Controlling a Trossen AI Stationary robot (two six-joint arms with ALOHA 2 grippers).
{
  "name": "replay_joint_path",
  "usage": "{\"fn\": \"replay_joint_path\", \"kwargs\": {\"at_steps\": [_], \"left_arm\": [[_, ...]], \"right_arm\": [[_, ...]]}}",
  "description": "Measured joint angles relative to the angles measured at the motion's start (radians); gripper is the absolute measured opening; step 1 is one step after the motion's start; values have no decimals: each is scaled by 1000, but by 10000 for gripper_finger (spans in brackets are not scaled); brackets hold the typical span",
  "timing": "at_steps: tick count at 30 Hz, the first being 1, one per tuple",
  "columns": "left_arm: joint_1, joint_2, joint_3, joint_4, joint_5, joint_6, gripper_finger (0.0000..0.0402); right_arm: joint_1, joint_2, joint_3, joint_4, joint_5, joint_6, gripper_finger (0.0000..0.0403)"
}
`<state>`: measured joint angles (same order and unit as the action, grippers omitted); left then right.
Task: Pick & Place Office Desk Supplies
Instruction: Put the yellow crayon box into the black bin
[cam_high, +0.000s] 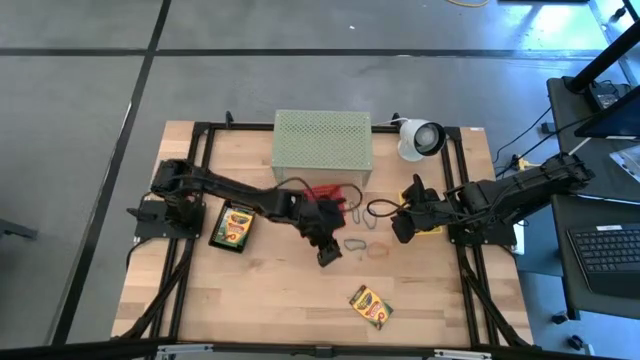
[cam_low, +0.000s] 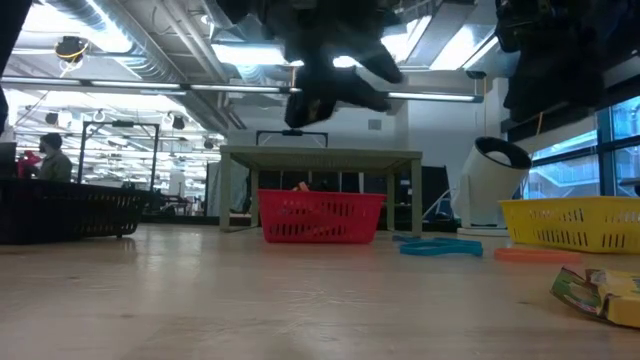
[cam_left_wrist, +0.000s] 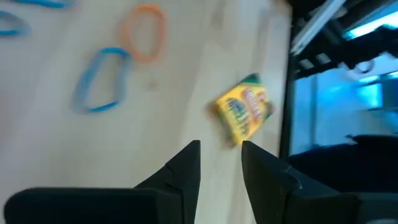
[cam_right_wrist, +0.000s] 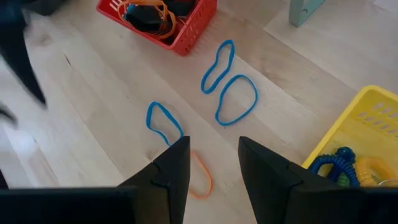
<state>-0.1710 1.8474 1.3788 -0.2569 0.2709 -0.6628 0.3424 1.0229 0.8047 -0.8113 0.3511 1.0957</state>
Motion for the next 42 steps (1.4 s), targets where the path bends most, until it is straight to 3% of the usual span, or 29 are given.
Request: {"fn": "replay_joint_path", "kwargs": {"at_steps": [8, 14, 17, 20, 23, 29, 32, 37, 42], "left_arm": [[-12, 139, 1, 247, 64, -141, 98], [-23, 157, 0, 285, 117, -164, 88], [-18, 113, -1, 265, 121, -134, 81], [4, 26, 0, 159, 111, -69, 69], [21, -79, 1, -27, 32, 11, 57], [22, -267, 1, -301, -240, 91, 44], [22, -313, 1, -408, -314, 89, 43], [22, -336, 0, -503, -336, 57, 46], [20, -335, 0, -549, -332, 53, 49]], "right_arm": [[0, 0, 0, 37, -18, 43, 136], [48, 0, 0, 113, -140, 9, 136], [107, 2, 0, 167, -153, -32, 136], [148, 23, 0, 201, -140, -106, 136], [172, 85, 0, 209, -153, -221, 136], [184, 302, 0, 460, -348, -512, 136], [178, 397, 1, 581, -415, -595, 136], [168, 528, 76, 566, -506, -711, 136], [169, 650, 171, 521, -509, -872, 136]]}}
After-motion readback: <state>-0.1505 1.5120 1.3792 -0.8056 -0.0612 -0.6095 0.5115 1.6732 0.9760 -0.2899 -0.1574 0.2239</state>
